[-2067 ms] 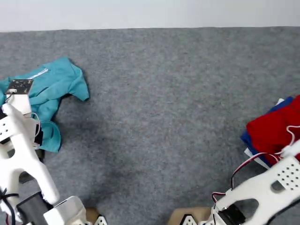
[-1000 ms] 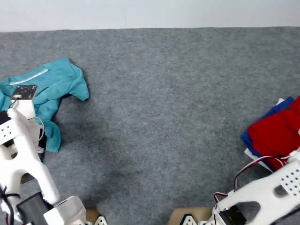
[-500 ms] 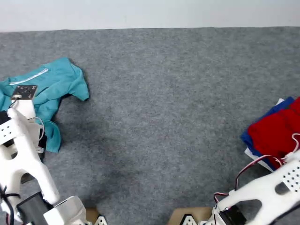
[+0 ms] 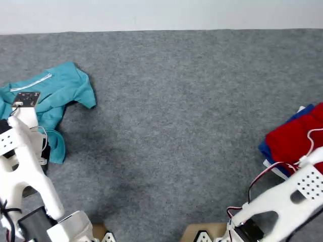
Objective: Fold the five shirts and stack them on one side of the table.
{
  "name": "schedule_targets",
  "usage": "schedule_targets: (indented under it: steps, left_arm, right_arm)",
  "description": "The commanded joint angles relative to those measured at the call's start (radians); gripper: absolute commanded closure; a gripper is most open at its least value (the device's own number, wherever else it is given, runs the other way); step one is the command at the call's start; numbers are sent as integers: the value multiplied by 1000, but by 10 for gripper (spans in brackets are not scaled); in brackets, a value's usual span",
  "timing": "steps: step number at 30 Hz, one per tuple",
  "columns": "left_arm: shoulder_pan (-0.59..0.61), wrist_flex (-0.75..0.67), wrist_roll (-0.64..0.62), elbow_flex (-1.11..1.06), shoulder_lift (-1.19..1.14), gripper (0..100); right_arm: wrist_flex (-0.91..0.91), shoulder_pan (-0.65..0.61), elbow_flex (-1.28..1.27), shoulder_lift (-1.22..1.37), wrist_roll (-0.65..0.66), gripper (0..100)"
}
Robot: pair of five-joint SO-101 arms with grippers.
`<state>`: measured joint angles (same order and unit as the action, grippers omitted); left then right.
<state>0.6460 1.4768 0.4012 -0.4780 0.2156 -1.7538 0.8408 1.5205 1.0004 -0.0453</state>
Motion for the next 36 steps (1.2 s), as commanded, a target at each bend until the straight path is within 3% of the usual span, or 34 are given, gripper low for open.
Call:
schedule_targets:
  steps: [1,11,21,29,36]
  left_arm:
    - [-6,-11,2,1,31,997]
    - [-6,-14,2,1,31,997]
    - [-6,-14,2,1,31,997]
    - [-6,-15,2,1,31,997]
    - [-6,-15,2,2,31,997]
  right_arm:
    - [-42,-5,-84,-153,9,990]
    - [-35,-5,-471,-274,9,990]
    - [-35,47,-534,-260,9,990]
    - [-30,7,-574,-70,6,990]
    - [-36,7,-520,-183,5,990]
